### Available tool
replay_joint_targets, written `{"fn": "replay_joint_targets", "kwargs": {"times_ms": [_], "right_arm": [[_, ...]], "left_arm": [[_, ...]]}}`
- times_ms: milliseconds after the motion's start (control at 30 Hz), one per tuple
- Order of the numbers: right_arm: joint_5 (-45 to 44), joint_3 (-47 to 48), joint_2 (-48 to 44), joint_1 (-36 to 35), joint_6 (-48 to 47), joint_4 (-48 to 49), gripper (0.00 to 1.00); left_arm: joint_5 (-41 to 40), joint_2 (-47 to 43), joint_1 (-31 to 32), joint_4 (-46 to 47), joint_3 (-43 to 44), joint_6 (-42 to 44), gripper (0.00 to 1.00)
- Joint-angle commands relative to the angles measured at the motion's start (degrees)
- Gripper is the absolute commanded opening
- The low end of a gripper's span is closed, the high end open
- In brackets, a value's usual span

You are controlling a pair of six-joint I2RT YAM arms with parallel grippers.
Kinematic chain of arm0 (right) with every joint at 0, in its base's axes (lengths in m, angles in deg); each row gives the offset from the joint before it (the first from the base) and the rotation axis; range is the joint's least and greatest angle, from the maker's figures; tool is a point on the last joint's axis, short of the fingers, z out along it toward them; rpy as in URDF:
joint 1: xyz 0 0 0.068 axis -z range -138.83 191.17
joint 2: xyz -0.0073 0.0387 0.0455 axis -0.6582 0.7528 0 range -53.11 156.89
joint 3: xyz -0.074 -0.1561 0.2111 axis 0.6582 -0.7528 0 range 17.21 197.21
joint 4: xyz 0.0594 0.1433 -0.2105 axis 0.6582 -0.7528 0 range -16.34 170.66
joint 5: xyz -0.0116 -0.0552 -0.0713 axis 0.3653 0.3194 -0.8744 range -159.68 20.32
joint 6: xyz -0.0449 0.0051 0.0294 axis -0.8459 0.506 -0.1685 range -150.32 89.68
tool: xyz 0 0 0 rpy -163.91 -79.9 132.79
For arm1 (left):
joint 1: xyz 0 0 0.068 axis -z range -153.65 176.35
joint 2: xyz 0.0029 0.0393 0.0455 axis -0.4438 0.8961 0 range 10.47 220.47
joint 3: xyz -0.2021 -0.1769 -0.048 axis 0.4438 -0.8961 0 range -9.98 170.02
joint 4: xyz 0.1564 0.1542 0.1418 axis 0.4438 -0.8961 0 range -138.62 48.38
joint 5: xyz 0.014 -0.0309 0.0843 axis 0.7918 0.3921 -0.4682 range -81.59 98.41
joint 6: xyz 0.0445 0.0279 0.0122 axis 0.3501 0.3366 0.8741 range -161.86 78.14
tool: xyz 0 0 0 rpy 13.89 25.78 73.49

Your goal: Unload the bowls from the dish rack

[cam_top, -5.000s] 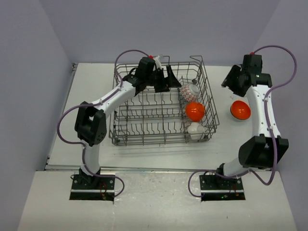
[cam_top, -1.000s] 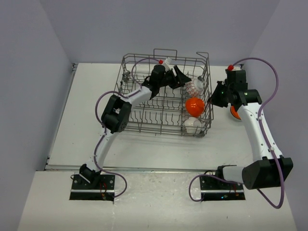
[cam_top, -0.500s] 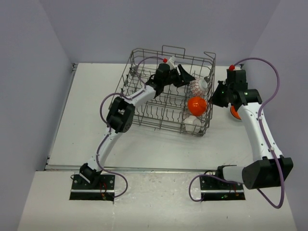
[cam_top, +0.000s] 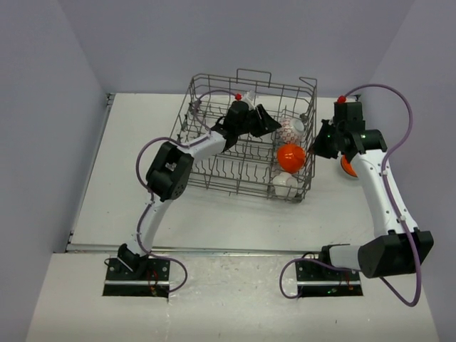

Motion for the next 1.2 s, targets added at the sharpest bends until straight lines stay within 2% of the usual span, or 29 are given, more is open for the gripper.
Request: {"fn": "replay_joint_targets", "kwargs": {"times_ms": [0,233,400,567,800,933,1167], "right_arm": [[-4.9,2.9,1.6,0.3,0.7,-0.6,0.0],[-6.0,4.5,2.6,1.0,-0.7,-0.9,0.0],[-6.7,5.8,3.3,2.0,-1.9,-1.1,0.0],[-5.6,5.7,4.1,3.2,-2.8,-1.1,0.0],[-4.1,4.3,4.7,3.3,-3.6,0.0,0.0],[-3.7,4.3,5.2,3.2,-4.2,0.0,0.0],[-2.9,4.6,5.4,3.2,-4.1,0.2,0.0]], "left_arm": [[-0.9,-4.2,0.8,-12.1,-13.1,1.8,0.47],[-3.4,-9.1,-0.4,-13.6,-19.9,3.0,0.45],[-5.3,-15.0,-0.2,-7.8,-25.7,2.7,0.47],[-4.7,-16.9,0.0,-10.3,-23.8,4.7,0.6],[-8.0,-22.1,0.0,-6.6,-26.6,6.5,0.63],[-11.2,-27.6,1.2,-4.4,-25.8,13.8,0.64],[-12.2,-28.5,1.5,-10.3,-16.3,21.5,0.7]]}}
